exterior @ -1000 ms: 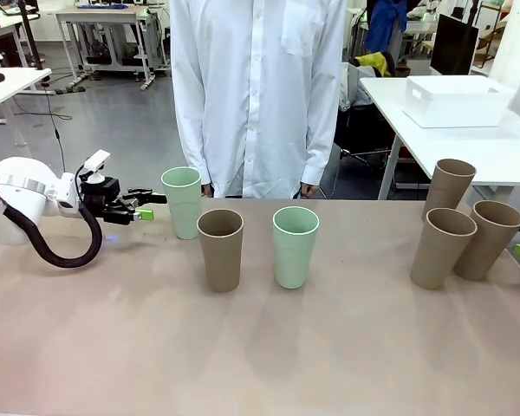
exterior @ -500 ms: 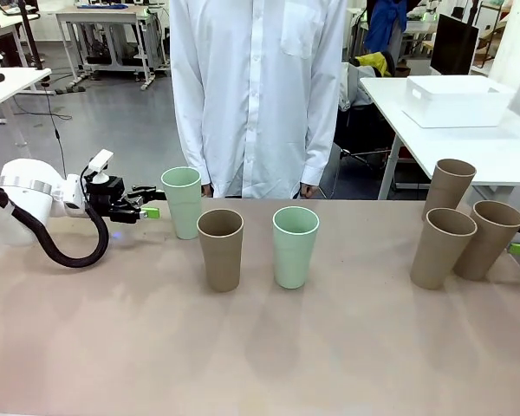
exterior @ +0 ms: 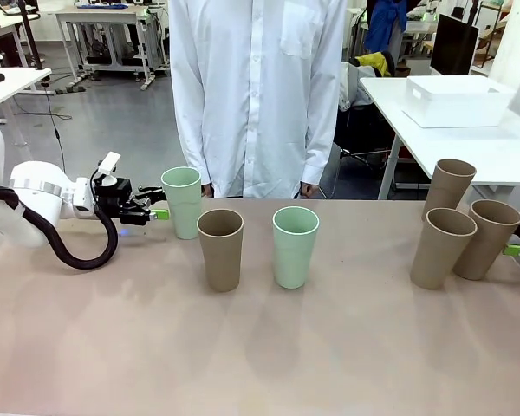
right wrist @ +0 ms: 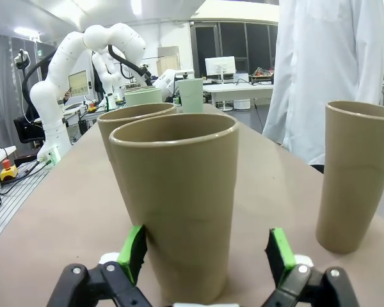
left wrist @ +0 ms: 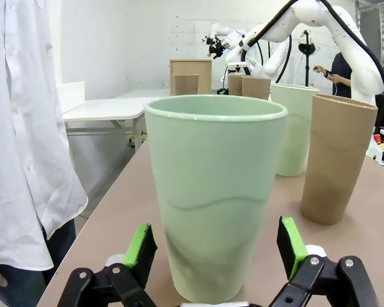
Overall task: Stack the cups and store them in the basket.
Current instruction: Pick up two Reusable plastic cups , one in each hand.
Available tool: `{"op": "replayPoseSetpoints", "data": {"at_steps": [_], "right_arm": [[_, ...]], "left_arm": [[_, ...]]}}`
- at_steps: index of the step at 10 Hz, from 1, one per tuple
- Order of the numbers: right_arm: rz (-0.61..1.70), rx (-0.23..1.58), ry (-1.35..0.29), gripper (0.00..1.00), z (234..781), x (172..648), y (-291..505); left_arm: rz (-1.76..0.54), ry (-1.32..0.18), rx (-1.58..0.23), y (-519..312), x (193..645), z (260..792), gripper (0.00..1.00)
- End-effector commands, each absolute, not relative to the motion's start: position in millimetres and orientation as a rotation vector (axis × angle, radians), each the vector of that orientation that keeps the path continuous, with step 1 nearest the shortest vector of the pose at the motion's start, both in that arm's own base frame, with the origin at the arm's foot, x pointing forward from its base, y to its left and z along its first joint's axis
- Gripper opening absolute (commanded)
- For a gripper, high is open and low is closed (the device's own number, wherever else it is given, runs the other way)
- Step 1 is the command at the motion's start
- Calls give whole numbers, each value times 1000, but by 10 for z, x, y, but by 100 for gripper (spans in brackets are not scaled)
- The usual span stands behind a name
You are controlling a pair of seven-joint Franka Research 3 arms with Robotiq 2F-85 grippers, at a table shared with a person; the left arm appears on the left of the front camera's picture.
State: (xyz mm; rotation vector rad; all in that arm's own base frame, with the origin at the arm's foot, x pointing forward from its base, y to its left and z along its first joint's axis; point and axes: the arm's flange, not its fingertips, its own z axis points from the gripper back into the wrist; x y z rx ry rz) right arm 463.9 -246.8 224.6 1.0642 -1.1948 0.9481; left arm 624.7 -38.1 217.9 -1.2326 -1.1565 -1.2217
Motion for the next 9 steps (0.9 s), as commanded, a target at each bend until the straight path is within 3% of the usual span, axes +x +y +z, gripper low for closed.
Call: {"op": "replayPoseSetpoints", "data": {"at_steps": [1, 9], "right_arm": [[905, 1049, -1203, 100, 2260, 4681, -2352], [968, 1115, -1090, 100, 2153, 4643, -2096]], "left_arm": [[-1211, -1197, -1206, -450, 6185, 2192, 100], [-1186, -1192, -1215, -601, 6186, 2160, 100]]}}
